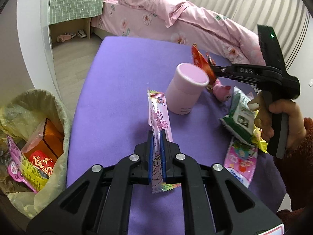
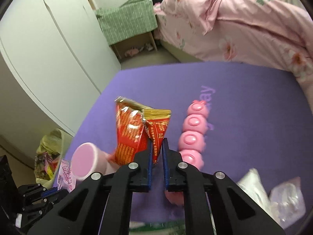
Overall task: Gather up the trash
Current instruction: 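Close the right tool on the red snack packet and lift it, then carry the red packet with the right tool while the left tool carries the pink wrapper to the bin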
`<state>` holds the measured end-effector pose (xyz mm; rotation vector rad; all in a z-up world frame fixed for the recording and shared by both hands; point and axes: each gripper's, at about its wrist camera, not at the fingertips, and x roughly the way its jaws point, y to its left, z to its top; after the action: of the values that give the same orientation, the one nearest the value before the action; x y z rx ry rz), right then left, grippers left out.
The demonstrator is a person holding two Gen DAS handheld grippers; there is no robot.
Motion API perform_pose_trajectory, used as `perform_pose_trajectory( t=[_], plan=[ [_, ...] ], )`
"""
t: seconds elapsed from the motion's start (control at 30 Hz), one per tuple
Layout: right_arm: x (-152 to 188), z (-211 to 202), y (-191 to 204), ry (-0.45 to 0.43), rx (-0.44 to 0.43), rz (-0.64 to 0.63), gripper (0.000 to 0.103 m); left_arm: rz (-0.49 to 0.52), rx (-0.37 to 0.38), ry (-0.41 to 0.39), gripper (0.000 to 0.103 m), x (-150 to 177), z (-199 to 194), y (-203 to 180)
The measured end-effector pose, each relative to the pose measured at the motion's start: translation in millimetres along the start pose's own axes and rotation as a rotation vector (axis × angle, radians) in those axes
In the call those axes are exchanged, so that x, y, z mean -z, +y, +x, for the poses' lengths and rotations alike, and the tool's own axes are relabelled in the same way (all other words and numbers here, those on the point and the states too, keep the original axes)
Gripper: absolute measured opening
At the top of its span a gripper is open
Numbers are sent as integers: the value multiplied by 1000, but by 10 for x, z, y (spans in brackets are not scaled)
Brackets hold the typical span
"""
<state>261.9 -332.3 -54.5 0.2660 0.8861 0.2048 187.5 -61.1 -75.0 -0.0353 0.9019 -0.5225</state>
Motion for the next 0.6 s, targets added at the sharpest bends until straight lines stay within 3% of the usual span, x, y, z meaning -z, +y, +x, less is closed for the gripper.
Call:
perform_pose_trajectory(
  t=[0.3,0.6],
  plan=[
    [277,-937,280,-160,39,-123,8,45,-20,-111,6,11,-557,-234],
    [652,-1438,655,-231,9,-189,8,98,-34,-227,6,96,-1114,-421]
  ],
)
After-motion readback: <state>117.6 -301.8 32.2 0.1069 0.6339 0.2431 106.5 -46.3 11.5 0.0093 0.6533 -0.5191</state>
